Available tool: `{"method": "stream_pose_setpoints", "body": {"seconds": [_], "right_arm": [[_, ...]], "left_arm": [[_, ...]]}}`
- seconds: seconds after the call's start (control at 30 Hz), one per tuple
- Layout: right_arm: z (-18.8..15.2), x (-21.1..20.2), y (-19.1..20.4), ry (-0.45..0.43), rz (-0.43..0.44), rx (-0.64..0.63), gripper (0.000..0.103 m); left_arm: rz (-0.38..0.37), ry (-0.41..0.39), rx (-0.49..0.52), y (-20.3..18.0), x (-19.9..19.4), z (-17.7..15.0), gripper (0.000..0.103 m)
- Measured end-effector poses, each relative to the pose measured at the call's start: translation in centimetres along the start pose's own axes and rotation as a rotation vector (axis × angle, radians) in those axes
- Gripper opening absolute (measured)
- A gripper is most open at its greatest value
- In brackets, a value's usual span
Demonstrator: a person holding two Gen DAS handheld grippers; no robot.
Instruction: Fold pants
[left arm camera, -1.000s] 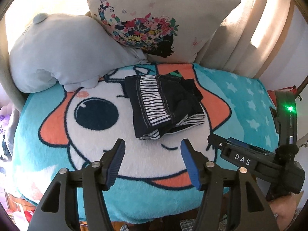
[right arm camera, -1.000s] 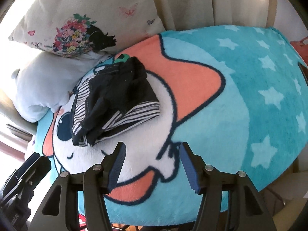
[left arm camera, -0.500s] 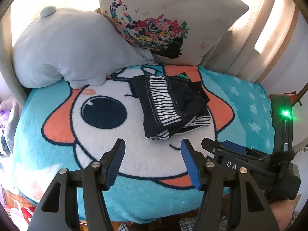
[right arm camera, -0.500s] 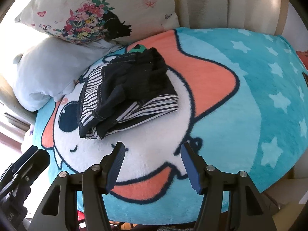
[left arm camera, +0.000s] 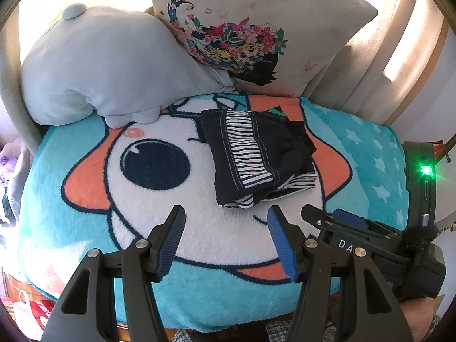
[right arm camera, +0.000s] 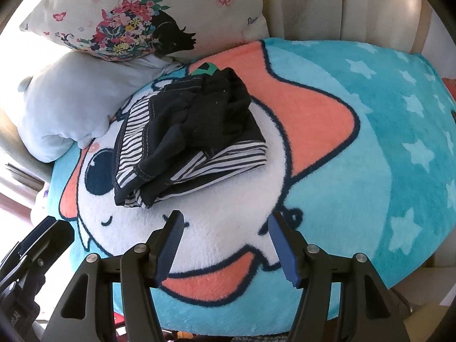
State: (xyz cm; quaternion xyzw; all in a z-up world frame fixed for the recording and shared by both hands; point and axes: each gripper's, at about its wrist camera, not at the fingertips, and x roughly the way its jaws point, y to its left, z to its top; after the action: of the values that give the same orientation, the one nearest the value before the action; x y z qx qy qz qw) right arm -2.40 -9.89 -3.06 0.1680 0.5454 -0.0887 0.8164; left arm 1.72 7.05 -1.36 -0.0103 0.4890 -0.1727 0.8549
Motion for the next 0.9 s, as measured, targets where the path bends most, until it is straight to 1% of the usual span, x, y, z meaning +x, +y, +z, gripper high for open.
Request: {"method": "stream_pose_setpoints", "body": {"seconds": [0.2,0.5,0.73,0.9], "right_arm": [[0.9,-0.2,-1.2,-0.006,0.001,0.003,0.067],[2.2,-0.6,-4.0,-0.015,0.001,-0.007,0.067],[3.2,-0.7,-6.5,-0.017,0.009,-0.028,0.067],[3.7,-0.7,-7.6,-0.018,0.020,-0.053,0.067]], "left_arm": [[0.007,-0.003,-0.003,-1.3,0.4,0.3,0.059],[0.019,-0.020,-0.011,-4.3,1.0,0.8,0.059],[0.038,-0.047,-0.020,-7.0,1.4,1.1,0.059],[0.054,-0.067,-0.023,-8.9,1.6,1.4,0.059]]}}
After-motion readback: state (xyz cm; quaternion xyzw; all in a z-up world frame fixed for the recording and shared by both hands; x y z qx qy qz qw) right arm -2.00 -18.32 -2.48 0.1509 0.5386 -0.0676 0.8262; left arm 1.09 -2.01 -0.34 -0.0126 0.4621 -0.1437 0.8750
